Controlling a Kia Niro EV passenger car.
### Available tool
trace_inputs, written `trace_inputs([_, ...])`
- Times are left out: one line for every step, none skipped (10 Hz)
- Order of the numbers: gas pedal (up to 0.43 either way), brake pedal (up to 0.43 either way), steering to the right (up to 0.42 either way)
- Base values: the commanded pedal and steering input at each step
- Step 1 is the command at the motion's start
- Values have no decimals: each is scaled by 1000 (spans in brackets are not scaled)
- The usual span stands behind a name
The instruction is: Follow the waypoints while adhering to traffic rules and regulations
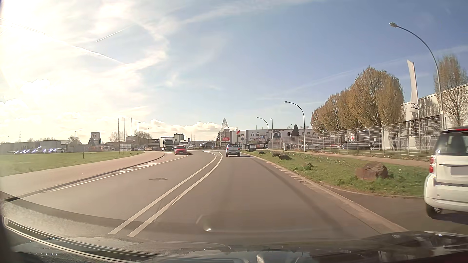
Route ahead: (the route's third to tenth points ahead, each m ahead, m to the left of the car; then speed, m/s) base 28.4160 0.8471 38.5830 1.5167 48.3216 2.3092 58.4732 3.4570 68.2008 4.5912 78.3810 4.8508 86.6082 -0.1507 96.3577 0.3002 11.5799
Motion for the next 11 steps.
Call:
trace_inputs([138, 0, -11])
trace_inputs([138, 0, -11])
trace_inputs([130, 0, -12])
trace_inputs([130, 0, -12])
trace_inputs([130, 0, -12])
trace_inputs([130, 0, -12])
trace_inputs([130, 0, -12])
trace_inputs([130, 0, -13])
trace_inputs([130, 0, -13])
trace_inputs([130, 0, -13])
trace_inputs([130, 0, -13])
